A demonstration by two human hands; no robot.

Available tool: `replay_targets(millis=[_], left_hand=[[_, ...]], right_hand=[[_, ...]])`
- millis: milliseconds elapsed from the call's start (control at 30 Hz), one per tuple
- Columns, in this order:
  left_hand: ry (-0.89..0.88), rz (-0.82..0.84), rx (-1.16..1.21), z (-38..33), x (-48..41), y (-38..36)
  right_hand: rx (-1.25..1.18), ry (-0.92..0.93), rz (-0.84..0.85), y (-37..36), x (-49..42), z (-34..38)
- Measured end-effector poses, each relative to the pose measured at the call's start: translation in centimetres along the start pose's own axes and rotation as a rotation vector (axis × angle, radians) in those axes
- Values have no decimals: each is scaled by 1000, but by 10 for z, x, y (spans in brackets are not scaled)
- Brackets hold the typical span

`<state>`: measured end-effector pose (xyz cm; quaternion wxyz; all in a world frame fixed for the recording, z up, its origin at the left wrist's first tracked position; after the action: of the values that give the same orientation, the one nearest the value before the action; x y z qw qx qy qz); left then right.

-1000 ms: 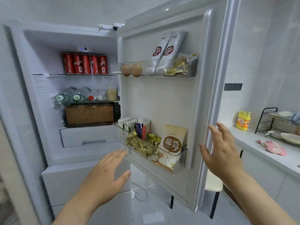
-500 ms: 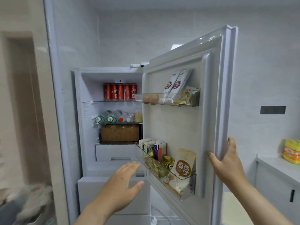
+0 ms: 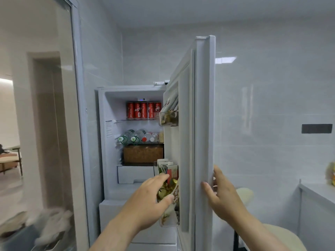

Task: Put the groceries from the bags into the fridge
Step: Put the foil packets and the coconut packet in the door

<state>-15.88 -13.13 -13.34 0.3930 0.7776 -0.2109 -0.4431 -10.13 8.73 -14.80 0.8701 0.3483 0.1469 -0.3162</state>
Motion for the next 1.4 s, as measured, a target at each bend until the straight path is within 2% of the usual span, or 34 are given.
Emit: replay_targets(millis=[133,433,600,933,1100,1400], left_hand=[[19,-64,54,3,4,17],[92,-265,247,30,14,65],[110,-354,210,62,12,95],[215,-509,85,134,8,132],[213,-496,32,172,3,146],[199,-508,36,253,-6,163]], right_hand=[[-6,41,117,-36,2,25],[66,193,211,-110,9,80],[141,282,257,-143,-3,109],[302,365,166,-188,-50,156],[339,435,77,-209,-78,176],[392,434,-30,-239,-137,197]])
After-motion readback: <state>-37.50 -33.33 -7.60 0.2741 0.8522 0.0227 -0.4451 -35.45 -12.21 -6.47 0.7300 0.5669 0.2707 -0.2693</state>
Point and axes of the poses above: each hand's wrist, its own x-axis away from the middle knuckle, its own y-axis out of the back of the hand, z = x × y, the point moved 7 cm from there along -x, towards the middle knuckle, and after that the axes turned 12 degrees about -y, right-handed, at the moved point
